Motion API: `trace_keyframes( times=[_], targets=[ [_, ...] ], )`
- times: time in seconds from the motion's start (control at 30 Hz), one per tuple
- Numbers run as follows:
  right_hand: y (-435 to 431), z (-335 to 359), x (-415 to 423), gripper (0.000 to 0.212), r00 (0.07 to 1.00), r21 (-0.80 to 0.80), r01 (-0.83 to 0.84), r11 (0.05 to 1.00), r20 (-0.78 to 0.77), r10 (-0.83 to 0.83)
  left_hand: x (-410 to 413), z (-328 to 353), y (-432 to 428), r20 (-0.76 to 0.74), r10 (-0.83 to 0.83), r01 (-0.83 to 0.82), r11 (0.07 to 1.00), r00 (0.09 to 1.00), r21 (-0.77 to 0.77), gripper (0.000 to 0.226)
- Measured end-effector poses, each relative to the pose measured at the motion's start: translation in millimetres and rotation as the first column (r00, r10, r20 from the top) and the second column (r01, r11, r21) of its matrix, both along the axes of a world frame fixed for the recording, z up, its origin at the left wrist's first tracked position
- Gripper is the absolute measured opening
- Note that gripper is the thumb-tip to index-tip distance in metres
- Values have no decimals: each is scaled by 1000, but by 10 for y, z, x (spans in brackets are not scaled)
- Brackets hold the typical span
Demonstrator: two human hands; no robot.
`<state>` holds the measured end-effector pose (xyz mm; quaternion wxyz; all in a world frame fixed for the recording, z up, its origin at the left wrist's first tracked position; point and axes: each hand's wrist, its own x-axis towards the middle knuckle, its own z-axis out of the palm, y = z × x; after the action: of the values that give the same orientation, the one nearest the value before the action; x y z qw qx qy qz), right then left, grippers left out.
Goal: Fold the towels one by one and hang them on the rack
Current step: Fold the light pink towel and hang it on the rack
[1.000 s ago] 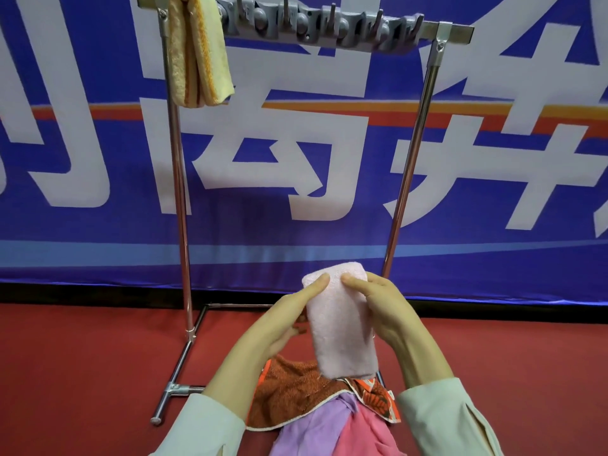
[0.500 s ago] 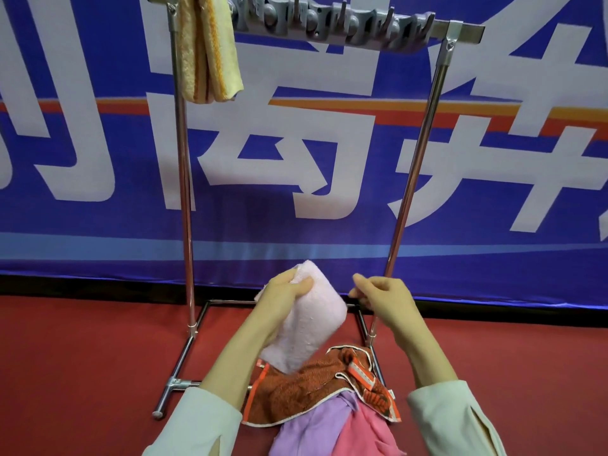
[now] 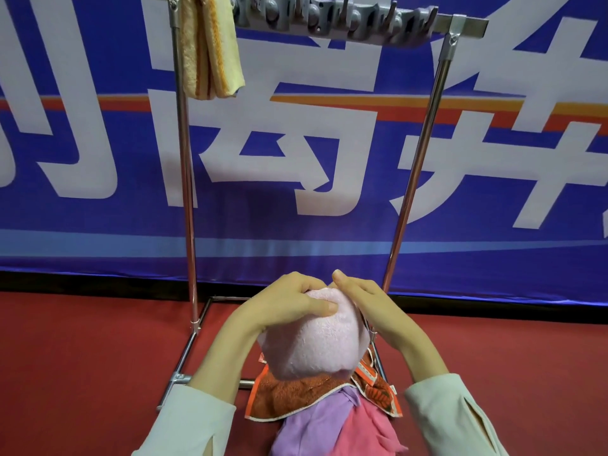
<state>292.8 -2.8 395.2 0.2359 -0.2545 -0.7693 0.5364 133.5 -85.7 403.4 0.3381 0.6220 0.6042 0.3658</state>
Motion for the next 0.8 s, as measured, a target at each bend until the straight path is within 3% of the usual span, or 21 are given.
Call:
trace_keyframes(
  times=[0.1, 0.2, 0.27, 0.4, 0.6, 0.7, 0.8],
  targets=[
    [23, -10, 52, 69, 998, -6, -61, 998, 22, 61, -4, 20, -14, 10, 20, -21, 1000, 1000, 14, 29],
    [42, 30, 160, 32, 984, -35, -178, 983, -17, 177, -33, 60, -53, 78, 4, -4, 1000, 997, 6, 31],
    [54, 61, 225, 22, 961, -121, -269, 956, -104, 257, -72, 65, -81, 156, -24, 22, 1000, 987, 13, 30],
    [76, 129, 193, 25, 965, -164, -231, 959, -166, 204, -145, 135, -56, 277, -52, 56, 998, 959, -5, 36],
    [252, 733, 26, 15, 988, -2, -126, 992, -91, 125, -311, 716, 140, 70, 15, -11, 998, 997, -65, 36],
    [428, 1197, -102, 22, 991, 74, -129, 989, -25, 131, -532, 1087, 227, 111, 29, -29, 1000, 993, -1, 35],
    [635, 1639, -268, 35, 982, 42, -187, 981, 7, 187, -731, 1518, 315, 158, 28, -37, 998, 987, 58, 36]
  ],
)
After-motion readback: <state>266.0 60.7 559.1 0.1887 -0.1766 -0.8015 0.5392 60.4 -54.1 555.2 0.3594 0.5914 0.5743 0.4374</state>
